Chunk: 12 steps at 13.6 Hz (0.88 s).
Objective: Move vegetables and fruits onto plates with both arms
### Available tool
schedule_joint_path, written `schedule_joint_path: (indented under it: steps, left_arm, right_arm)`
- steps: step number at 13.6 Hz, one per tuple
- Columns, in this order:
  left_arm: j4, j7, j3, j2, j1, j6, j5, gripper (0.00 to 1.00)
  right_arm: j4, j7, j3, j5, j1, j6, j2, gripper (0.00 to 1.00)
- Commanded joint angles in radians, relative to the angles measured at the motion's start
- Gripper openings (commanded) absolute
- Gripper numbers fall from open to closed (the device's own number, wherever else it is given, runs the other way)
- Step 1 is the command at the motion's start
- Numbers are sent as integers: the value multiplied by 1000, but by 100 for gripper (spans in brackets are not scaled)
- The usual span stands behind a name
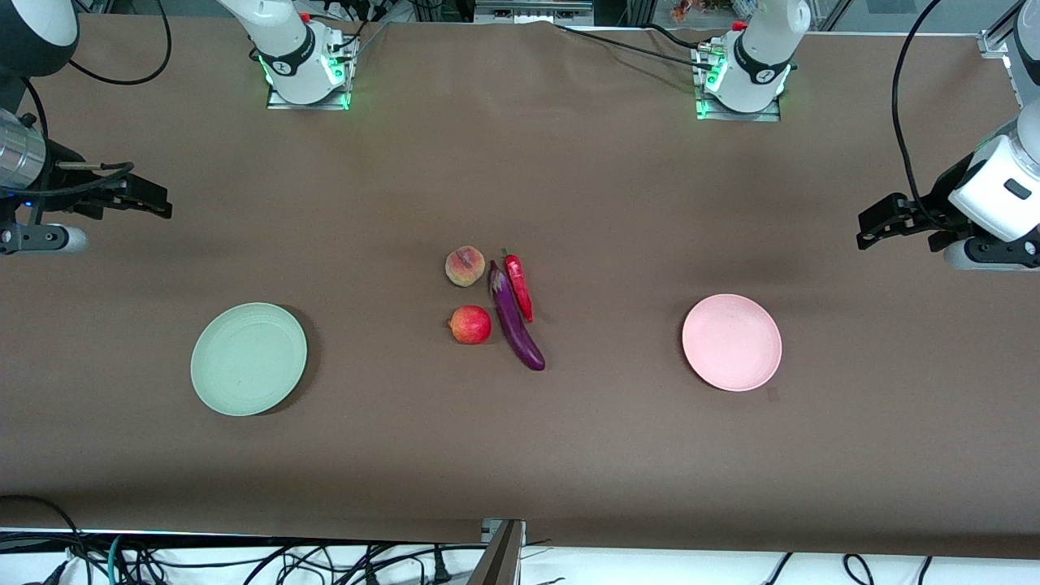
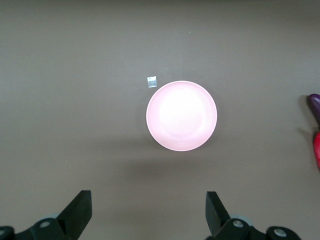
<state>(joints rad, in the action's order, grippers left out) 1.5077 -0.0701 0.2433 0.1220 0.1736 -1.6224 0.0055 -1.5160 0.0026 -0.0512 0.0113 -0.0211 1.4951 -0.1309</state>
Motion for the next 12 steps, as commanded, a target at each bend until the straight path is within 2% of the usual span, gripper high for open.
schedule_joint_path:
  steps: [1,3,12]
  left_arm:
    - [2,15,7,-10,7,6,-32,100]
    - [0,13,5,-10,9,3,-70,100]
    - [-1,12,7,-10,7,6,-71,100]
  right_arm:
    - [23,-4,1,-10,0,-16,-6,100]
    - [23,-4,1,-5,1,-18,-4,100]
    - [23,13,5,-14,-8,-18,-4,100]
